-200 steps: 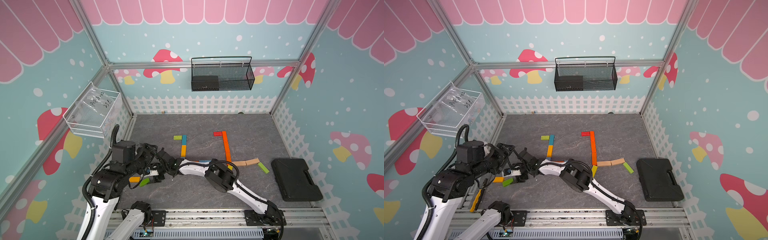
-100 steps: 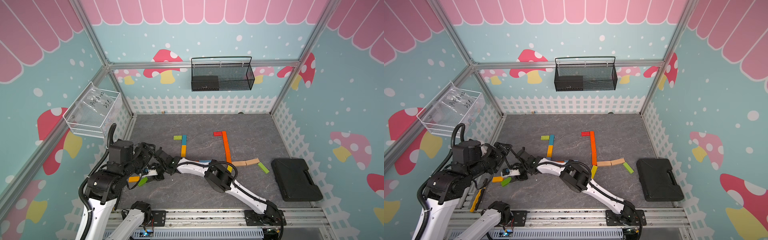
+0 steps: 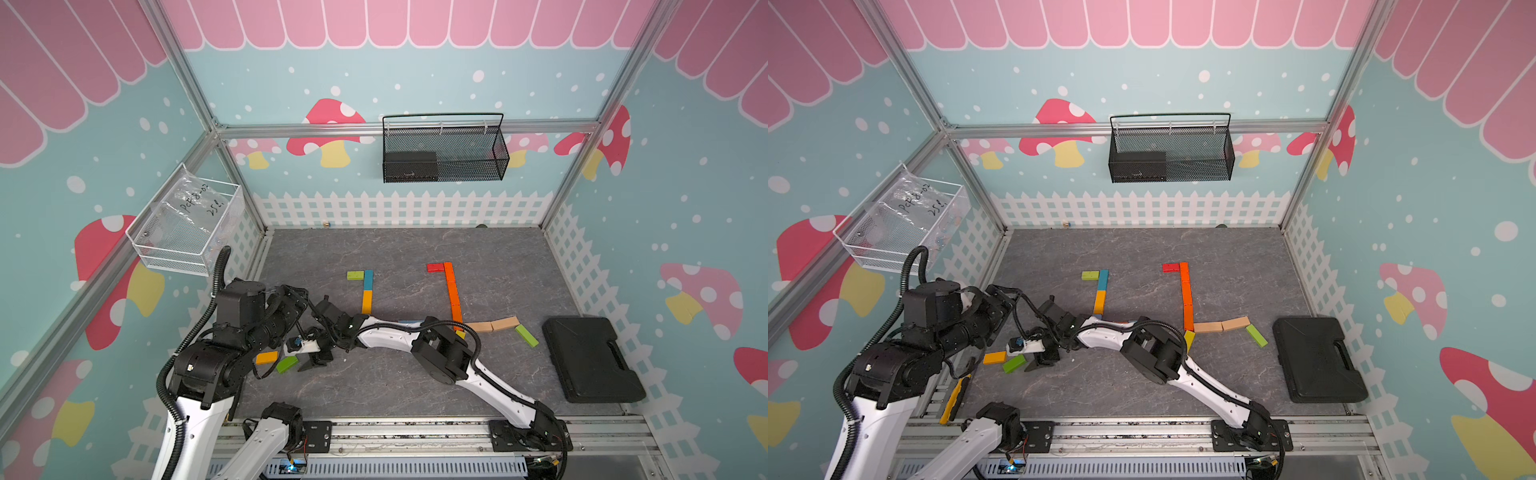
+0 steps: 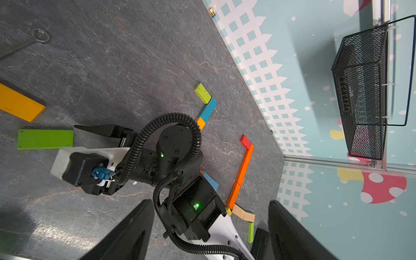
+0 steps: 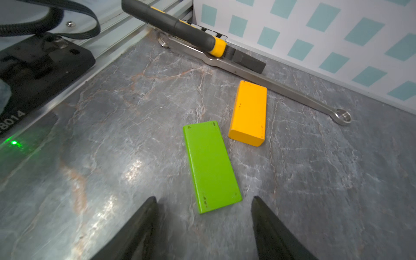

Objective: Assemble a giraffe with building blocks
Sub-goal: Pick up the building block from the center of the board.

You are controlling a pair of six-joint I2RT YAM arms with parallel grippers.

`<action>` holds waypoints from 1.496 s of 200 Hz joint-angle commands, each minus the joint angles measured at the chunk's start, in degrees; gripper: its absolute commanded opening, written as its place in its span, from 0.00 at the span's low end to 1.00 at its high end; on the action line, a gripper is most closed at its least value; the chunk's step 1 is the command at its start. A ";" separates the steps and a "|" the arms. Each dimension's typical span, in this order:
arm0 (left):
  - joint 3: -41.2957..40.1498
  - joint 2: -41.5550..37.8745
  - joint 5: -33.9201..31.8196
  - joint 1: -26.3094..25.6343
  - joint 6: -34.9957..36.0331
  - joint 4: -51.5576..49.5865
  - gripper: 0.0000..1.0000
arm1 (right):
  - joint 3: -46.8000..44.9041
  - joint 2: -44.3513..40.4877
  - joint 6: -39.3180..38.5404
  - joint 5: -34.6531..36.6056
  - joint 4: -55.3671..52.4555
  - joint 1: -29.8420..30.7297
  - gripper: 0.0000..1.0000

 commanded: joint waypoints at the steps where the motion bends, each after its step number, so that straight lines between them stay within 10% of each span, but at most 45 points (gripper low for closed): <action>1: 1.44 0.73 -0.62 0.59 1.20 -1.50 0.83 | -1.16 1.09 -0.48 0.82 -2.50 0.41 0.75; 109: 4.54 4.59 1.39 3.47 2.96 -5.59 0.83 | 7.85 8.30 1.42 0.13 -2.39 1.22 0.77; 168: 8.87 7.59 -0.26 4.76 4.80 -10.76 0.82 | 7.05 8.32 0.80 3.87 -8.05 1.25 0.43; 215: 10.61 8.75 -0.78 5.25 5.41 -11.91 0.82 | -6.27 0.66 2.08 7.57 -1.74 0.62 0.17; 299: 8.50 8.42 -0.04 6.39 6.91 -11.17 0.82 | -41.85 -25.84 9.00 12.55 11.98 -1.50 0.14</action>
